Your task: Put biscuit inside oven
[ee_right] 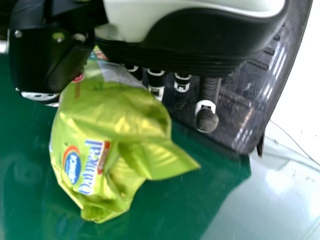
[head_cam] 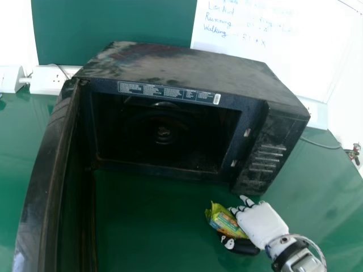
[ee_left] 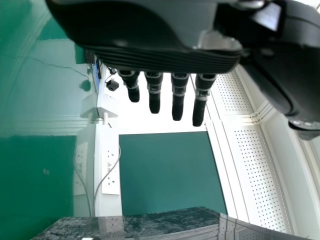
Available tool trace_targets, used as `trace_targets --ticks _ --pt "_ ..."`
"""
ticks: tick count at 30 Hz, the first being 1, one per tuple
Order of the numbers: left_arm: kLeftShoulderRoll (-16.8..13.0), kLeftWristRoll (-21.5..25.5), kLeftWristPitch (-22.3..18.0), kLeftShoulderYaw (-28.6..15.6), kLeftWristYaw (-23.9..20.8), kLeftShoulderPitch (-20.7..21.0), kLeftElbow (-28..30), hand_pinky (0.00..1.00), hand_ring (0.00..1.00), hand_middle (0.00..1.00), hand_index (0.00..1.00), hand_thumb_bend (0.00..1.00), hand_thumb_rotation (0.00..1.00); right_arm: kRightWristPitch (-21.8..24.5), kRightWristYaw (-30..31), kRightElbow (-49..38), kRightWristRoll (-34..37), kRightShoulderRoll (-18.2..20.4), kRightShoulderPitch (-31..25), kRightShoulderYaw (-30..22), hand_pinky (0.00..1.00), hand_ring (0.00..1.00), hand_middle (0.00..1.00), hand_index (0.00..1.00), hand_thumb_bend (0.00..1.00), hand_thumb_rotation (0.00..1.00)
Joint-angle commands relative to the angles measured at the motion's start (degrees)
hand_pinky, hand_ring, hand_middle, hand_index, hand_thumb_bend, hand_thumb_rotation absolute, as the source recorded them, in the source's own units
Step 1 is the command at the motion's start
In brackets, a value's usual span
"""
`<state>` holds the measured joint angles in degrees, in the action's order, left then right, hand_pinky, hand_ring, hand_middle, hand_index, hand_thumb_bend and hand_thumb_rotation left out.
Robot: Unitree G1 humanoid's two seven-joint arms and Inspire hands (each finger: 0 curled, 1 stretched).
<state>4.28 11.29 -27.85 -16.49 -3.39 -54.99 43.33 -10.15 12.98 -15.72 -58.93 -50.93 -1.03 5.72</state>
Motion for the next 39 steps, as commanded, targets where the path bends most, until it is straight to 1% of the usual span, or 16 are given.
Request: trace_targets --ticks 1,3,6,8,11,13,17,19,23,26,29,33,38,39 --pt "2.4 0.0 -0.5 0.2 -0.1 -0.4 0.0 0.00 0.93 0.98 0.94 1.00 0.87 -1.3 -1.6 1.9 1.5 0.9 -1.3 0.0 0.05 0.43 0.50 0.14 0.50 0.00" --pt "2.6 -0.5 0.0 0.2 -0.4 -0.6 0.5 0.00 0.91 0.97 0.94 1.00 0.87 -2.5 -4.3 2.6 2.6 1.1 -1.2 -0.6 0.05 0.43 0.50 0.14 0.50 0.00" --pt "2.4 -0.7 0.1 0.0 -0.3 -0.8 0.6 0.00 0.92 0.98 0.96 1.00 0.89 -4.0 -7.2 3.0 4.7 1.7 -0.9 -1.5 0.06 0.43 0.50 0.14 0.50 0.00" --pt "2.3 -0.4 0.1 0.1 -0.2 -0.9 0.6 0.00 0.94 0.99 0.97 1.00 0.90 -5.1 -7.8 2.7 6.9 2.0 -0.6 -2.2 0.05 0.43 0.50 0.14 0.50 0.00" --pt "2.3 -0.3 -0.4 0.0 -0.2 -0.5 0.0 0.00 0.94 0.98 0.96 1.00 0.90 -6.8 -8.7 2.1 10.1 2.8 -0.2 -3.2 0.05 0.43 0.50 0.15 0.50 0.00" --pt "2.5 -0.5 -0.4 0.1 -0.3 -0.6 0.0 0.00 0.95 0.99 0.97 0.99 0.92 -7.9 -8.9 1.9 12.1 3.3 0.1 -3.8 0.05 0.43 0.50 0.15 0.50 0.00" --pt "2.5 -0.2 0.0 0.6 -0.1 -1.1 0.7 0.00 0.95 1.00 0.98 1.00 0.97 -9.9 -10.1 1.5 14.0 4.4 0.5 -5.0 0.05 0.43 0.50 0.14 0.50 0.00" --pt "2.4 0.1 0.1 0.7 0.0 -1.4 0.9 0.00 0.93 1.00 0.97 1.00 0.97 -11.2 -10.8 1.8 15.3 4.9 0.8 -5.5 0.05 0.43 0.50 0.14 0.50 0.00" --pt "2.2 0.7 -0.4 0.6 0.3 -1.4 0.5 0.00 0.95 1.00 0.99 1.00 0.98 -12.9 -11.1 1.6 16.3 5.3 1.7 -6.3 0.05 0.43 0.50 0.14 0.50 0.00" --pt "2.1 1.5 0.7 0.9 0.4 -1.8 1.2 0.00 0.96 1.00 1.00 1.00 0.99 -13.5 -10.6 1.3 16.6 5.7 2.9 -6.2 0.04 0.43 0.50 0.14 0.50 0.00" --pt "2.2 1.0 1.1 0.7 0.2 -1.8 1.3 0.00 0.96 1.00 1.00 1.00 0.99 -13.8 -9.7 1.0 17.0 6.3 4.5 -5.6 0.04 0.43 0.50 0.14 0.50 0.00" --pt "2.0 2.5 2.2 1.4 0.5 -2.4 2.1 0.00 0.95 1.00 0.99 1.00 0.99 -14.3 -8.7 1.1 17.3 7.3 6.6 -4.6 0.04 0.43 0.50 0.14 0.50 0.00" --pt "2.2 2.1 2.3 1.6 0.3 -2.3 2.1 0.00 0.91 0.97 0.95 1.00 1.00 -16.1 -11.6 4.2 15.5 10.1 11.2 -2.8 0.03 0.43 0.50 0.14 0.50 0.00" --pt "2.0 2.7 2.3 1.8 0.5 -2.4 2.1 0.00 0.90 0.96 0.95 1.00 1.00 -16.3 -12.2 5.0 15.0 10.7 12.4 -2.2 0.03 0.43 0.50 0.14 0.50 0.00"
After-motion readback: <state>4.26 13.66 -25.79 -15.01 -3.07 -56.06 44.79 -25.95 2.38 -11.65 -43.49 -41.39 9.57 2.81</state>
